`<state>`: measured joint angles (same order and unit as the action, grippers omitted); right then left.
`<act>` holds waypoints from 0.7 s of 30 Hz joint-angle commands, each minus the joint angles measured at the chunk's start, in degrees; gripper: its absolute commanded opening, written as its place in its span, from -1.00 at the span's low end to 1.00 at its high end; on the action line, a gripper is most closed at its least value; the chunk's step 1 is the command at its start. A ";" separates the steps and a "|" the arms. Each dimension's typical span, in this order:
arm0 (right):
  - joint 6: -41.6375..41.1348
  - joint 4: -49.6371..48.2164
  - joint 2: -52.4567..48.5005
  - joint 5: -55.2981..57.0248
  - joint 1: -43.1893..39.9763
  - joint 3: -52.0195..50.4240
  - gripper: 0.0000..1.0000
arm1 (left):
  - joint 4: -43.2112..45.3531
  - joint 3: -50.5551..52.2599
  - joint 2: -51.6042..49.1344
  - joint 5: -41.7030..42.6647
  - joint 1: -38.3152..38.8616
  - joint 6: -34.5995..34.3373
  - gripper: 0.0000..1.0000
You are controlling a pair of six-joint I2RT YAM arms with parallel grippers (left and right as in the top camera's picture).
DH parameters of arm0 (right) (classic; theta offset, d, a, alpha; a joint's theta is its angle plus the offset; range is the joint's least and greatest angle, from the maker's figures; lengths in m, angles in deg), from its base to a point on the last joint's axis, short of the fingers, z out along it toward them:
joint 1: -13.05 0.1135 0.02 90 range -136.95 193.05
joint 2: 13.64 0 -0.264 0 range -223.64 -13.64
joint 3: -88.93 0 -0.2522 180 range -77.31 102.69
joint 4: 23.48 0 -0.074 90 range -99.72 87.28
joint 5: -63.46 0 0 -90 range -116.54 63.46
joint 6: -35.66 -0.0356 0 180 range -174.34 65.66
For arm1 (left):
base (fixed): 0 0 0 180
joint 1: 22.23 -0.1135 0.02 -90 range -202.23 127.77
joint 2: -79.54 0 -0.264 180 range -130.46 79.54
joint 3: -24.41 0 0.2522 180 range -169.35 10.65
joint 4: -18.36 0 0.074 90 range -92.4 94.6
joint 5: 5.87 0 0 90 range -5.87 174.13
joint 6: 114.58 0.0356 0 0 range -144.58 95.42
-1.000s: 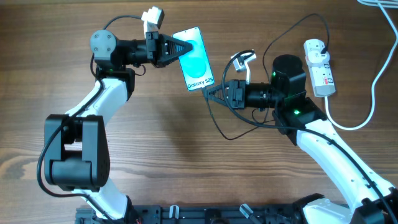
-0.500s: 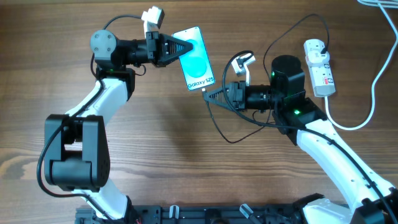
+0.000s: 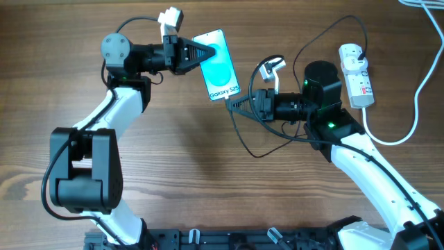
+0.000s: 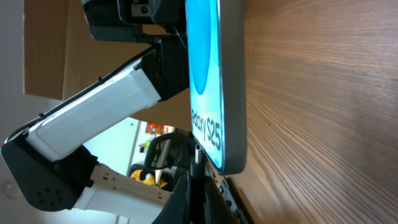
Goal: Plug charger to phone and switch on socket
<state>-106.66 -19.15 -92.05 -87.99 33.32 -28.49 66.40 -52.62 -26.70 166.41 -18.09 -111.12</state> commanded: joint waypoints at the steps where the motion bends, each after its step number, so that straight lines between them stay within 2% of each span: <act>1: -0.46 0.37 0.35 -0.35 0.13 0.24 -0.91 | 0.44 -0.44 0.76 -0.74 0.24 -0.72 -0.92; 6: -0.17 3.08 0.17 -1.18 0.13 0.24 -0.91 | 0.44 -0.44 0.76 -0.83 0.24 -0.72 -0.92; 21: -0.24 2.12 -0.02 0.37 0.13 0.24 -0.91 | 0.44 -0.44 0.76 -0.72 0.24 -0.94 -0.92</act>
<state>-106.83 -16.20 -92.08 -88.10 33.32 -28.49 66.40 -52.62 -26.70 166.43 -18.07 -111.34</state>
